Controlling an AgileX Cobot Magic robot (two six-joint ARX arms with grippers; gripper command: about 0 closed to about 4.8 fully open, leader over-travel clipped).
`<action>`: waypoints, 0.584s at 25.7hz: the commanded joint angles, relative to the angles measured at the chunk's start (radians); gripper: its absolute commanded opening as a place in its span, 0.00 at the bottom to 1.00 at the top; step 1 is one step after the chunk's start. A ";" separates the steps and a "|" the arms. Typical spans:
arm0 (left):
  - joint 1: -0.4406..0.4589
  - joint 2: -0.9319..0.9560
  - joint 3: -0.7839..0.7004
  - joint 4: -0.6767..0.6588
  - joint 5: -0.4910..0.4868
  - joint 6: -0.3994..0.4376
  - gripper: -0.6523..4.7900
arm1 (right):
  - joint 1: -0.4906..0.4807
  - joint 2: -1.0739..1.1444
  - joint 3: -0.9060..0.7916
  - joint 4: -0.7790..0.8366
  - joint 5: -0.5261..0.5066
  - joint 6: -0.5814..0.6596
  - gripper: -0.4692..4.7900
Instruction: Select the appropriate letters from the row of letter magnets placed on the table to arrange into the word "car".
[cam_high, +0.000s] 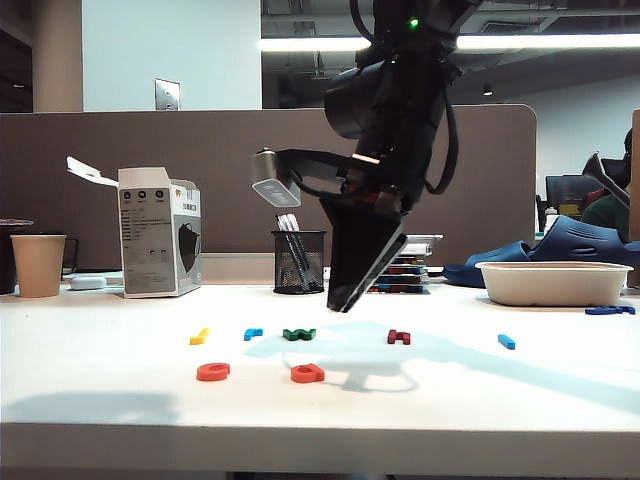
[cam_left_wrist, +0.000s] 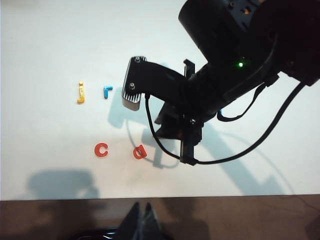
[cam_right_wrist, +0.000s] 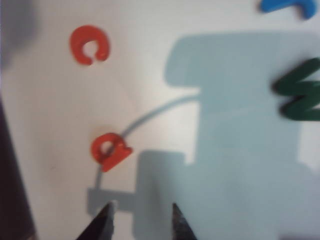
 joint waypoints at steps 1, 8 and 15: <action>0.000 -0.002 0.004 0.002 -0.008 0.001 0.11 | 0.003 -0.005 0.001 -0.061 -0.066 0.016 0.32; 0.000 -0.002 0.004 0.002 -0.008 0.001 0.11 | 0.010 0.014 0.000 -0.072 -0.065 0.017 0.28; 0.000 -0.002 0.004 0.002 -0.008 0.001 0.11 | 0.010 0.063 0.000 -0.063 -0.058 -0.005 0.22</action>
